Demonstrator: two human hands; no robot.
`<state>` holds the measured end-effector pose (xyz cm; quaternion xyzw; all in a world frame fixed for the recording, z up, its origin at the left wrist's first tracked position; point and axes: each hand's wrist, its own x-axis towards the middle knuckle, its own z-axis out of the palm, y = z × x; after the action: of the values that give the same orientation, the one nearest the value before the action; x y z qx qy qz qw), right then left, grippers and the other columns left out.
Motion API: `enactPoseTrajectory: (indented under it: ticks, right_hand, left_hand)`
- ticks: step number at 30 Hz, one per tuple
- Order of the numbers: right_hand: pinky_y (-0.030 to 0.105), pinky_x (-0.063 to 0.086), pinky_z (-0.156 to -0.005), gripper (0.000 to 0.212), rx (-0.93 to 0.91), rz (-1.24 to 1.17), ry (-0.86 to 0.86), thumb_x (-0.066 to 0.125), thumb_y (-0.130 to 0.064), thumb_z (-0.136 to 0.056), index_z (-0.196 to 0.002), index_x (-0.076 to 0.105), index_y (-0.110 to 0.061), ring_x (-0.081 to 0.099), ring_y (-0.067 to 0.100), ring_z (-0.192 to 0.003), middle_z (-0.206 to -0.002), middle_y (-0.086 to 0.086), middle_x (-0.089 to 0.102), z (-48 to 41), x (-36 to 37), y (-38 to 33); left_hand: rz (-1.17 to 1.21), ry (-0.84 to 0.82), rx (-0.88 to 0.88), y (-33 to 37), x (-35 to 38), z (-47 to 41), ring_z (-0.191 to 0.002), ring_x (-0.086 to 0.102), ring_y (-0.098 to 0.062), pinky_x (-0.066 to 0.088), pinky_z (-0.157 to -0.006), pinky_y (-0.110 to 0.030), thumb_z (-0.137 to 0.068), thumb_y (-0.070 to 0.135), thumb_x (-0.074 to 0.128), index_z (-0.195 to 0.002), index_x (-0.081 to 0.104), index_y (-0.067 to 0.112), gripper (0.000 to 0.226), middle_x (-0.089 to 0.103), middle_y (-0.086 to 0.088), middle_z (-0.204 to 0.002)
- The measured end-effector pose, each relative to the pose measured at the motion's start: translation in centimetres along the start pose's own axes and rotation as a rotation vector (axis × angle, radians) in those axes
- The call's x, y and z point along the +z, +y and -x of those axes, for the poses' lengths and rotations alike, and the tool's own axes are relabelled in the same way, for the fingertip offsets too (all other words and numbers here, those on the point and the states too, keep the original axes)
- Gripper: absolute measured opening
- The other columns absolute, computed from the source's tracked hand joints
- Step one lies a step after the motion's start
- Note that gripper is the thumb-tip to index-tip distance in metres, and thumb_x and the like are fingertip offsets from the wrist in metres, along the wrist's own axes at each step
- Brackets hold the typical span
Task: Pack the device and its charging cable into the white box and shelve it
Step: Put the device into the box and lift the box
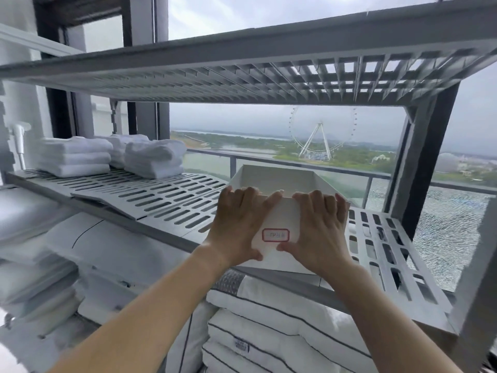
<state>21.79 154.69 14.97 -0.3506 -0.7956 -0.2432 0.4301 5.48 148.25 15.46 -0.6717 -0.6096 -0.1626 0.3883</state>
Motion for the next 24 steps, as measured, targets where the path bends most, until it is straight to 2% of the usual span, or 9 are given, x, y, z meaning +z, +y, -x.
enactPoseTrajectory:
  ticks: [3, 6, 9, 12, 14, 17, 19, 21, 24]
  right_hand:
    - [0.036, 0.019, -0.088, 0.098, 0.011, 0.001, 0.013, 0.087, -0.051, -0.022, -0.104, 0.048, -0.013, 0.031, 0.022, -0.087, -0.093, 0.009, 0.047, -0.2, 0.1, -1.0]
    - [0.033, 0.019, -0.078, 0.099, 0.014, -0.028, 0.009, 0.087, -0.052, -0.020, -0.102, 0.047, -0.014, 0.030, 0.021, -0.084, -0.091, 0.008, 0.047, -0.5, 0.2, -2.8]
    - [0.033, 0.019, -0.076, 0.098, -0.003, -0.046, 0.005, 0.087, -0.051, -0.020, -0.102, 0.046, -0.014, 0.031, 0.020, -0.083, -0.090, 0.008, 0.048, -0.7, 0.4, -5.1]
    - [0.036, 0.021, -0.079, 0.097, -0.020, -0.057, -0.006, 0.087, -0.051, -0.022, -0.103, 0.044, -0.017, 0.032, 0.022, -0.084, -0.091, 0.008, 0.049, -0.9, 0.7, -7.8]
    - [0.036, 0.022, -0.081, 0.096, -0.034, -0.058, -0.025, 0.087, -0.051, -0.025, -0.103, 0.043, -0.018, 0.034, 0.023, -0.085, -0.092, 0.008, 0.049, -1.0, 1.0, -9.8]
    - [0.037, 0.025, -0.081, 0.092, -0.055, -0.063, -0.042, 0.086, -0.051, -0.027, -0.102, 0.044, -0.018, 0.040, 0.026, -0.085, -0.091, 0.008, 0.050, -1.3, 1.6, -13.3]
    - [0.038, 0.026, -0.080, 0.092, -0.064, -0.088, -0.038, 0.087, -0.050, -0.025, -0.101, 0.045, -0.018, 0.047, 0.029, -0.083, -0.091, 0.009, 0.051, -1.6, 1.9, -15.8]
    - [0.037, 0.026, -0.081, 0.093, -0.071, -0.118, -0.031, 0.087, -0.051, -0.024, -0.101, 0.045, -0.019, 0.050, 0.031, -0.082, -0.090, 0.009, 0.051, -1.9, 2.1, -18.4]
    - [0.036, 0.025, -0.082, 0.091, -0.091, -0.164, -0.022, 0.087, -0.050, -0.025, -0.102, 0.051, -0.017, 0.051, 0.031, -0.082, -0.090, 0.009, 0.051, -2.2, 2.4, -22.1]
  left_hand:
    - [-0.014, -0.043, 0.007, -0.7, 0.3, 0.8, -0.120, 0.027, -0.030, 0.010, -0.106, -0.050, -0.046, 0.053, 0.083, -0.139, -0.014, 0.031, 0.136, 0.031, -0.013, -0.131]
    - [0.016, -0.059, 0.000, -2.4, -0.1, 1.7, -0.117, 0.024, -0.027, 0.010, -0.102, -0.045, -0.048, 0.052, 0.083, -0.135, -0.020, 0.034, 0.136, 0.028, -0.010, -0.129]
    - [0.042, -0.045, 0.000, -4.6, -0.8, 3.1, -0.107, 0.033, -0.027, 0.019, -0.091, -0.042, -0.045, 0.052, 0.084, -0.134, -0.009, 0.035, 0.130, 0.036, -0.009, -0.121]
    - [0.045, 0.028, -0.023, -6.8, -1.4, 5.2, -0.089, 0.047, -0.030, 0.032, -0.078, -0.041, -0.029, 0.052, 0.087, -0.132, 0.018, 0.031, 0.126, 0.049, -0.011, -0.104]
    - [0.033, 0.059, -0.054, -8.2, -1.6, 6.9, -0.081, 0.051, -0.028, 0.030, -0.073, -0.037, -0.020, 0.052, 0.088, -0.129, 0.029, 0.028, 0.125, 0.054, -0.010, -0.095]
    - [0.024, 0.055, -0.090, -10.7, -1.9, 9.5, -0.082, 0.043, -0.024, 0.020, -0.070, -0.033, -0.019, 0.054, 0.087, -0.128, 0.033, 0.028, 0.124, 0.053, -0.008, -0.092]
    - [0.012, 0.042, -0.113, -12.6, -2.4, 11.1, -0.083, 0.037, -0.021, 0.020, -0.070, -0.033, -0.018, 0.055, 0.086, -0.128, 0.033, 0.029, 0.125, 0.053, -0.008, -0.091]
    - [0.008, 0.031, -0.138, -14.6, -3.0, 12.8, -0.082, 0.041, -0.022, 0.021, -0.071, -0.033, -0.016, 0.056, 0.086, -0.127, 0.035, 0.029, 0.125, 0.051, -0.007, -0.092]
    - [-0.003, 0.005, -0.158, -17.5, -4.2, 15.3, -0.084, 0.035, -0.020, 0.021, -0.073, -0.033, -0.017, 0.055, 0.086, -0.128, 0.035, 0.030, 0.124, 0.037, -0.004, -0.097]
